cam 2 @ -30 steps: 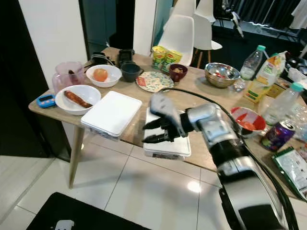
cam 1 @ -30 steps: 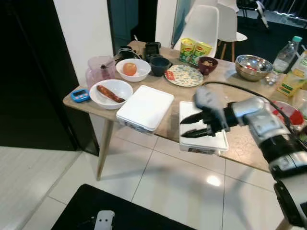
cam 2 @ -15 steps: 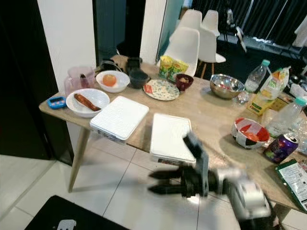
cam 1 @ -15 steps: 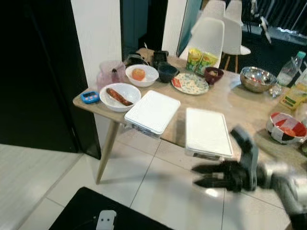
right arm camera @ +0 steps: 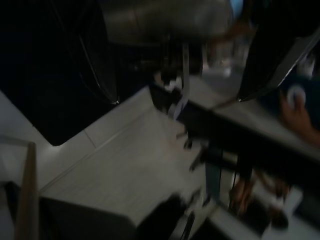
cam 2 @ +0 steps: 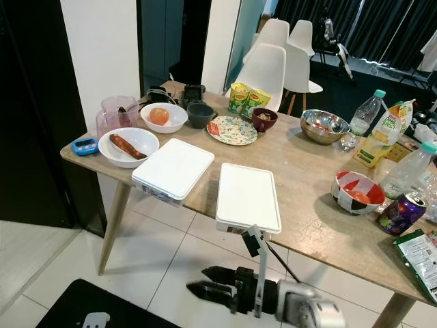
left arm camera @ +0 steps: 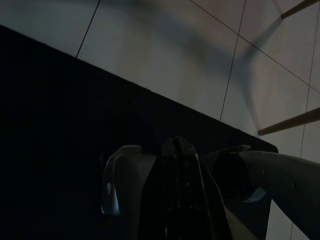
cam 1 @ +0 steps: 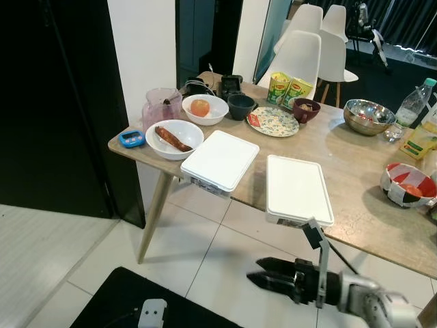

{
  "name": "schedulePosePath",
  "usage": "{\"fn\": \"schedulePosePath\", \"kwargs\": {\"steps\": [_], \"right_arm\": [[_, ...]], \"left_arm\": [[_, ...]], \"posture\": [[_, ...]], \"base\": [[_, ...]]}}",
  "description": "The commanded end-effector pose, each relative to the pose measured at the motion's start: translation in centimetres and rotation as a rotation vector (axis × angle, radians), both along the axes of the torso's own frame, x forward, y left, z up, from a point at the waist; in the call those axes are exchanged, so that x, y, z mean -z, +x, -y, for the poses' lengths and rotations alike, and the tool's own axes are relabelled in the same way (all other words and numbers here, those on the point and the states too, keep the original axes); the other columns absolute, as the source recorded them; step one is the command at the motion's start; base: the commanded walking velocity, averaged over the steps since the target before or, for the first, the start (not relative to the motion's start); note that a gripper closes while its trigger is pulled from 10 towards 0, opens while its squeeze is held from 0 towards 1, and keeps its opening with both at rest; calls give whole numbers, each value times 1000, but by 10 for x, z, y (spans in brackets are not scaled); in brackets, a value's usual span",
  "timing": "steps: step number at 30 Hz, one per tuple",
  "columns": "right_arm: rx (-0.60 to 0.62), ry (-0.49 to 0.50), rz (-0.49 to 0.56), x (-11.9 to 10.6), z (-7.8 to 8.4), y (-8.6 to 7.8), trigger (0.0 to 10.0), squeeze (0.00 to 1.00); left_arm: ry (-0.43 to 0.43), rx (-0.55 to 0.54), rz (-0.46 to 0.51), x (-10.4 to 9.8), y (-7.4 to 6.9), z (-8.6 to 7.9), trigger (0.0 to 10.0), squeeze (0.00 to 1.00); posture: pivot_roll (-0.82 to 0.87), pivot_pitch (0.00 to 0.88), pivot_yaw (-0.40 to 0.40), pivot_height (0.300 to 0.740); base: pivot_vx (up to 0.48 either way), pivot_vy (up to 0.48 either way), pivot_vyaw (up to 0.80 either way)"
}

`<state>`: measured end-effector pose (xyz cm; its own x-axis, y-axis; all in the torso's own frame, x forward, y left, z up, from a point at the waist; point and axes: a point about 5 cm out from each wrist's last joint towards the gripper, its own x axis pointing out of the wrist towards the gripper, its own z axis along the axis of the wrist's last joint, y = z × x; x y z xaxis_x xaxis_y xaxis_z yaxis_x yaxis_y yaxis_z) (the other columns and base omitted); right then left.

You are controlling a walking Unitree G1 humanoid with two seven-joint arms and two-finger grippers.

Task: Restocking fridge

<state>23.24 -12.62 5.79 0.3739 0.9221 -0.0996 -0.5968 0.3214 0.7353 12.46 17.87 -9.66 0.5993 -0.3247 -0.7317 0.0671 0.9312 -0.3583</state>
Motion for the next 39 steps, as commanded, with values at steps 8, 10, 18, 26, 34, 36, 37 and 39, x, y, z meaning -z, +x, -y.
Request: {"fn": "schedulePosePath", "kwargs": {"steps": [8, 10, 18, 26, 34, 36, 37, 39], "right_arm": [[221, 220, -250, 27, 17, -22, 10000, 1000], [232, 242, -261, 27, 19, -23, 10000, 1000], [550, 307, -405, 55, 53, -28, 10000, 0], [619, 320, -451, 55, 40, -16, 10000, 0], [557, 418, -424, 39, 14, 1, 10000, 0], [596, 438, -425, 37, 12, 7, 10000, 0], [629, 449, -420, 35, 10, 14, 10000, 0], [642, 451, -416, 34, 9, 17, 10000, 0]], "left_arm": [[-20, 9, -90, 8, -18, 9, 10000, 0], [-20, 11, -90, 8, -18, 9, 10000, 0], [-18, 21, -103, 9, -22, 9, 10000, 0], [-11, 26, -100, 8, -19, 7, 10000, 0], [-14, 36, -97, 8, -18, 10, 10000, 0], [-14, 37, -98, 8, -18, 11, 10000, 0], [-12, 36, -99, 8, -18, 10, 10000, 0], [-11, 35, -100, 9, -19, 10, 10000, 0]], "posture": [[117, 0, -145, 740], [111, 0, -146, 740], [103, 0, -133, 740], [101, 0, -131, 740], [115, 0, -134, 740], [117, 0, -135, 740], [116, 0, -133, 740], [116, 0, -133, 740]], "base": [[0, 0, 0], [0, 0, 0], [0, 0, 0], [0, 0, 0], [0, 0, 0], [0, 0, 0], [0, 0, 0], [0, 0, 0]]}}
